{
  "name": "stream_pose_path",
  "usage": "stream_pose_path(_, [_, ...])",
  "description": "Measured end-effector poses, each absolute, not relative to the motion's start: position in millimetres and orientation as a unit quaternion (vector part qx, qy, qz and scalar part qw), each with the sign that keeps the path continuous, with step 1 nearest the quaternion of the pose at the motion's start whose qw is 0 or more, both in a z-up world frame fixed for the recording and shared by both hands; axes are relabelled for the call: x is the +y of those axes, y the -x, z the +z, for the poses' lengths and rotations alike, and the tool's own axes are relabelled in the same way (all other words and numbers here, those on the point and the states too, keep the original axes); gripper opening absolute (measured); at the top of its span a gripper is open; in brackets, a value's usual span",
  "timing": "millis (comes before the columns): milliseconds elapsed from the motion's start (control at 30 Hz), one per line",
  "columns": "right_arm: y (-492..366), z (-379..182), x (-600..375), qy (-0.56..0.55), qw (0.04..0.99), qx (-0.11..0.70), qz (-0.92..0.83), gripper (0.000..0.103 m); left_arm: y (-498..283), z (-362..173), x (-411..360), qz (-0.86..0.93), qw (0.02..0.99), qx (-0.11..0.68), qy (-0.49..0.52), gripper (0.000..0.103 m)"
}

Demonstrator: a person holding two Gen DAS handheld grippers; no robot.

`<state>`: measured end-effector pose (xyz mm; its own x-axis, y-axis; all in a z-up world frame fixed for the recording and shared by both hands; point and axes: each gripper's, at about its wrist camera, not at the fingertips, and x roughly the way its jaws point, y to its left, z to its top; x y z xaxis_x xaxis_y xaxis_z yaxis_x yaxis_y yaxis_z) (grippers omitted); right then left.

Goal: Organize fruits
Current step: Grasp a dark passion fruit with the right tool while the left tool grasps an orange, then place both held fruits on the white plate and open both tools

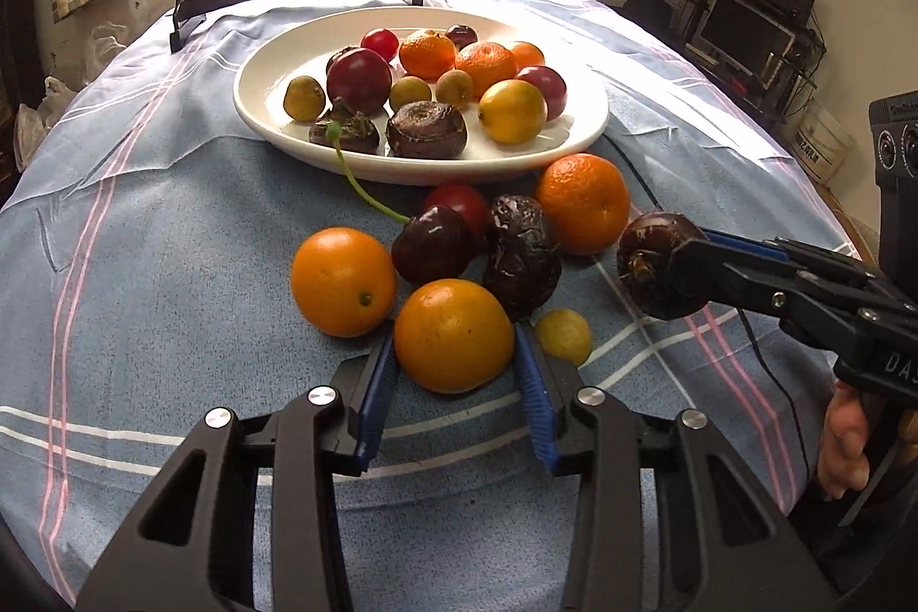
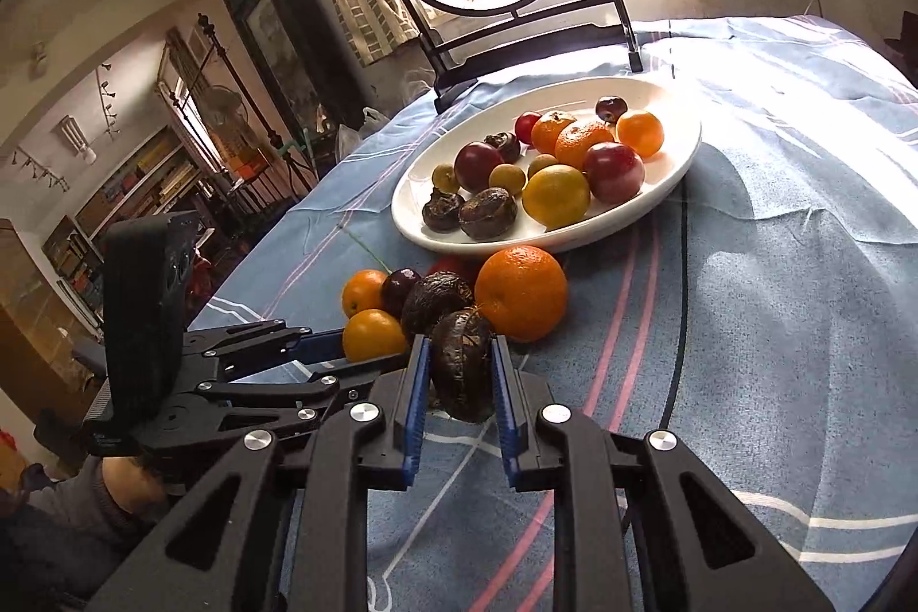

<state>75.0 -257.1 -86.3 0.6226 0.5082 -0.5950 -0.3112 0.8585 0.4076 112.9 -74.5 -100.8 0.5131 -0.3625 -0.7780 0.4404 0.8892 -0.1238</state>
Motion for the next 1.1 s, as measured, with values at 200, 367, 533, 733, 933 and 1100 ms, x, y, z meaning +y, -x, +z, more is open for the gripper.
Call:
stream_pose_path(200, [-69, -84, -263, -0.148, 0.892, 0.355, 0.239, 0.021, -94, -85, -55, -0.247, 0.878, 0.410, -0.012, 0.039])
stream_pose_path(367, [-72, -80, -274, -0.181, 0.883, 0.362, 0.237, 0.021, -91, -58, -37, -0.252, 0.890, 0.381, 0.005, 0.039])
stream_pose_path(533, [-102, -48, -283, -0.193, 0.885, 0.357, 0.228, 0.021, -130, -34, -33, -0.249, 0.895, 0.369, 0.005, 0.039])
stream_pose_path(733, [-172, -14, -272, -0.189, 0.890, 0.354, 0.215, 0.021, -202, -25, -46, -0.243, 0.894, 0.377, 0.010, 0.039])
stream_pose_path(933, [-238, -25, -249, -0.171, 0.889, 0.378, 0.193, 0.025, -259, -39, -68, -0.221, 0.889, 0.402, 0.001, 0.040])
stream_pose_path(1100, [-232, -26, -247, -0.153, 0.899, 0.372, 0.175, 0.039, -257, -32, -57, -0.213, 0.895, 0.392, 0.016, 0.064])
